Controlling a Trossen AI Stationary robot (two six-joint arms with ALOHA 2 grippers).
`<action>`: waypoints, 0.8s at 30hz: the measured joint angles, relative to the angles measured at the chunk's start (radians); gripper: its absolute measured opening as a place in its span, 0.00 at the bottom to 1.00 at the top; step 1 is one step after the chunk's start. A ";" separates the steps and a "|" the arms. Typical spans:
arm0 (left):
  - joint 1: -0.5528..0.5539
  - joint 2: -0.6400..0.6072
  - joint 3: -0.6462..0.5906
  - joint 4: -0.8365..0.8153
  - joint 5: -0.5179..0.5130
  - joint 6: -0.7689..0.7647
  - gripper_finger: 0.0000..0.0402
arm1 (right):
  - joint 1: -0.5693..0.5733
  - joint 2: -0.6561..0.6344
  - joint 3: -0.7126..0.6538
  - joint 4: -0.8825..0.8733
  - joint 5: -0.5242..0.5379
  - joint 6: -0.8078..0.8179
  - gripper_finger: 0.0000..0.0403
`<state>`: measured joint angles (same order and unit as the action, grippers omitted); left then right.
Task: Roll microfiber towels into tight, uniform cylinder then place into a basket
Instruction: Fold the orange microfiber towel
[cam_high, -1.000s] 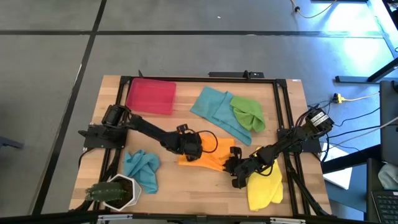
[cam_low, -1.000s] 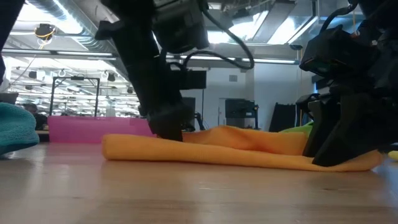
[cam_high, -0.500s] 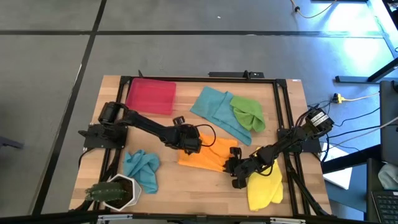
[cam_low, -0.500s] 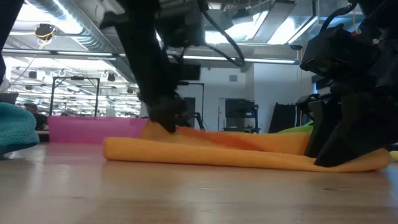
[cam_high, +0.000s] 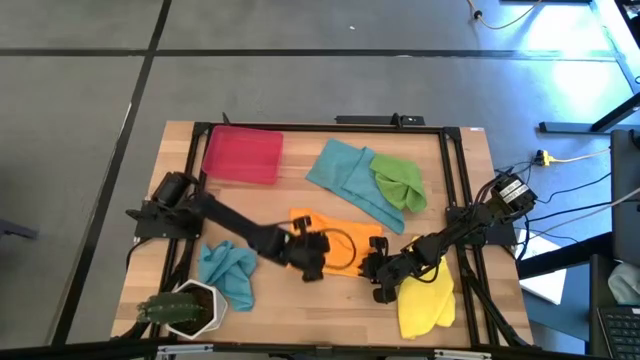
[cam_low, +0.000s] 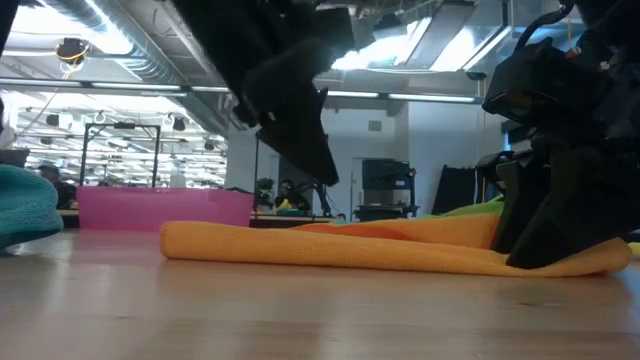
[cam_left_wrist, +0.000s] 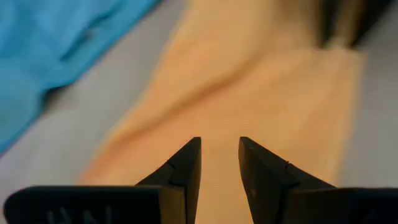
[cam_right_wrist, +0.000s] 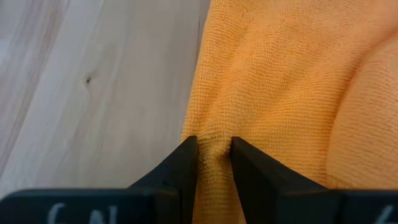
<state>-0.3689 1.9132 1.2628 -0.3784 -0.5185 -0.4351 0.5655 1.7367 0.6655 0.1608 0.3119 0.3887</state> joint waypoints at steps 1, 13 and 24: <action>-0.020 0.007 0.000 0.003 0.001 -0.004 0.24 | 0.000 0.000 0.002 -0.002 0.000 0.003 0.25; -0.107 0.131 -0.001 0.044 0.024 -0.067 0.24 | 0.001 0.002 0.136 -0.211 -0.055 -0.023 0.25; -0.107 0.133 0.000 0.043 0.062 -0.080 0.24 | 0.000 0.002 0.244 -0.263 0.048 -0.080 0.25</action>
<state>-0.4759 2.0464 1.2625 -0.3353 -0.4564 -0.5148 0.5656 1.7382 0.9096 -0.1019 0.3594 0.3084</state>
